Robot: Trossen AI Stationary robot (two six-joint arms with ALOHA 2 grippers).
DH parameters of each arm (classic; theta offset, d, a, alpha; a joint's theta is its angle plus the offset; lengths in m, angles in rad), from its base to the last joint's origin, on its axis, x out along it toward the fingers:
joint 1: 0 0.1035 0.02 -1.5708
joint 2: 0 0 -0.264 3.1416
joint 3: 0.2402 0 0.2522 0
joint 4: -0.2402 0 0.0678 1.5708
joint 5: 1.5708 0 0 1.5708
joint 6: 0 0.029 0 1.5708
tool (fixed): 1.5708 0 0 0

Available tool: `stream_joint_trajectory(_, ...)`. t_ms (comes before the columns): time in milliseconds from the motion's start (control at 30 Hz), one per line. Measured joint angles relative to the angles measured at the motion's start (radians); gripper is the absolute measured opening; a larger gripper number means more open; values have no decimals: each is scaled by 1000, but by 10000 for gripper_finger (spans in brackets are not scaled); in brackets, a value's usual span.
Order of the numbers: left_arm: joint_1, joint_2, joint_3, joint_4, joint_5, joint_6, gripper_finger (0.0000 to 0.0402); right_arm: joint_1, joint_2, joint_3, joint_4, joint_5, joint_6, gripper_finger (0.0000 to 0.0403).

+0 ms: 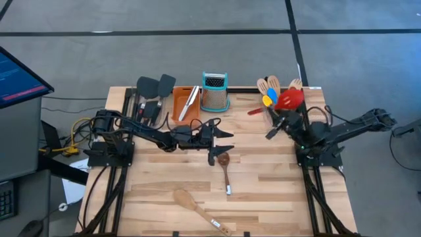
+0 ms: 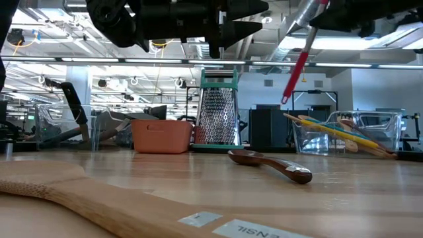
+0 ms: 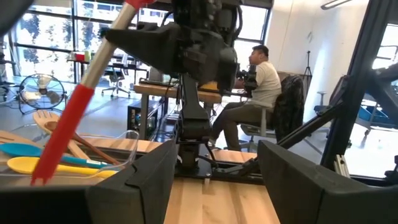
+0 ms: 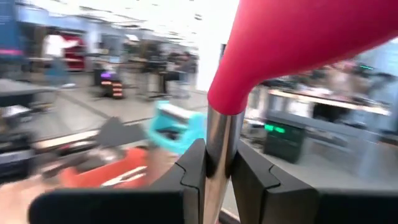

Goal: Pick & Place Kitchen Items
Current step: Put the red spoon into the right transparent bin

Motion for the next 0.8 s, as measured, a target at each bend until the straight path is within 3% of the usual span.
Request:
stream_joint_trajectory(300,0,0,0,-1,-2,0,214,-51,-117,0,0,291,-148,44)
stream_joint_trajectory(600,3,0,0,-1,-2,0,214,-29,-242,31,0,445,-262,44)
stream_joint_trajectory(800,4,0,0,0,-2,0,214,57,-273,78,8,446,-288,44)
